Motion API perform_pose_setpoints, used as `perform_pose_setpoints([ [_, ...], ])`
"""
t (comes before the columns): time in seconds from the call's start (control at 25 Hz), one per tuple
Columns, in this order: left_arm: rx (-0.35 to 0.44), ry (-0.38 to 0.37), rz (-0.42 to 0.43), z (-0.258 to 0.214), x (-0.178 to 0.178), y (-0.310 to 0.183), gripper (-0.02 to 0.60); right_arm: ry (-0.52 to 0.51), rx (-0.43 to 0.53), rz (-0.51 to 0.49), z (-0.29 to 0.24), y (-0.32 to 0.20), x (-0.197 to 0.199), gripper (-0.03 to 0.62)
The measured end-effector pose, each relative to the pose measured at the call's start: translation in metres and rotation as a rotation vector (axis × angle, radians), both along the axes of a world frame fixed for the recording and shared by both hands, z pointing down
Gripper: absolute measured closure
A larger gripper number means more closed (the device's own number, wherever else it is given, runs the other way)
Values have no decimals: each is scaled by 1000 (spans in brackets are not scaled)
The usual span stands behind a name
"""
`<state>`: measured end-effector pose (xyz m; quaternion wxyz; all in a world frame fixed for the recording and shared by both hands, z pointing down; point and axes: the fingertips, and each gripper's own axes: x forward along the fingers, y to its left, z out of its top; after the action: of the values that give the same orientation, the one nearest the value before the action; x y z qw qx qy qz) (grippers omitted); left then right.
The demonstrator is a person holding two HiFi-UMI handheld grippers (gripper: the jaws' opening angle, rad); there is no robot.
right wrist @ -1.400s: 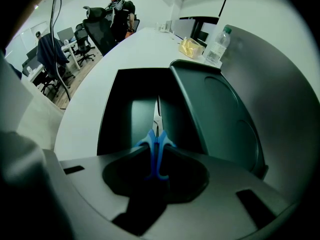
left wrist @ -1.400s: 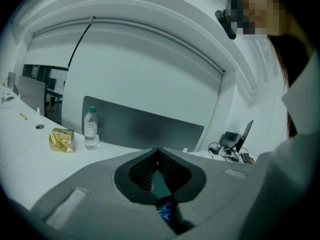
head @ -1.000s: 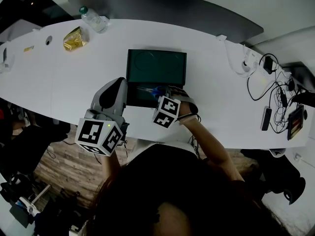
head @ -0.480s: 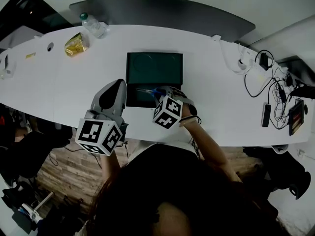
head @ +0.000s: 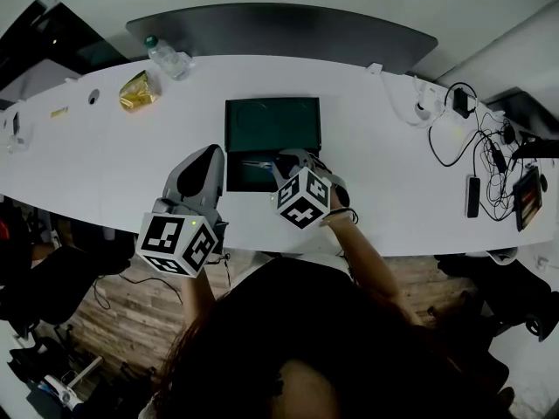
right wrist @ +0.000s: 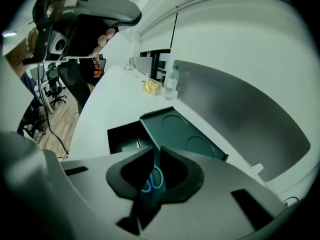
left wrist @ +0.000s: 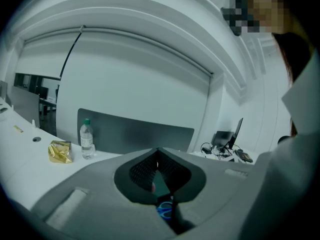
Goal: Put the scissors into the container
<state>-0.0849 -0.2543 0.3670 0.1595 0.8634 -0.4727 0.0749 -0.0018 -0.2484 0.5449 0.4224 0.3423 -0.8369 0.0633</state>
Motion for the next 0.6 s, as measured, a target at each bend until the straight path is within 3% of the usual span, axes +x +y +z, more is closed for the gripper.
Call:
perform_pose_setpoints([
  [0.6,55,2,49,-21,-2,32,570,-119,119,135,-55,12,4,559],
])
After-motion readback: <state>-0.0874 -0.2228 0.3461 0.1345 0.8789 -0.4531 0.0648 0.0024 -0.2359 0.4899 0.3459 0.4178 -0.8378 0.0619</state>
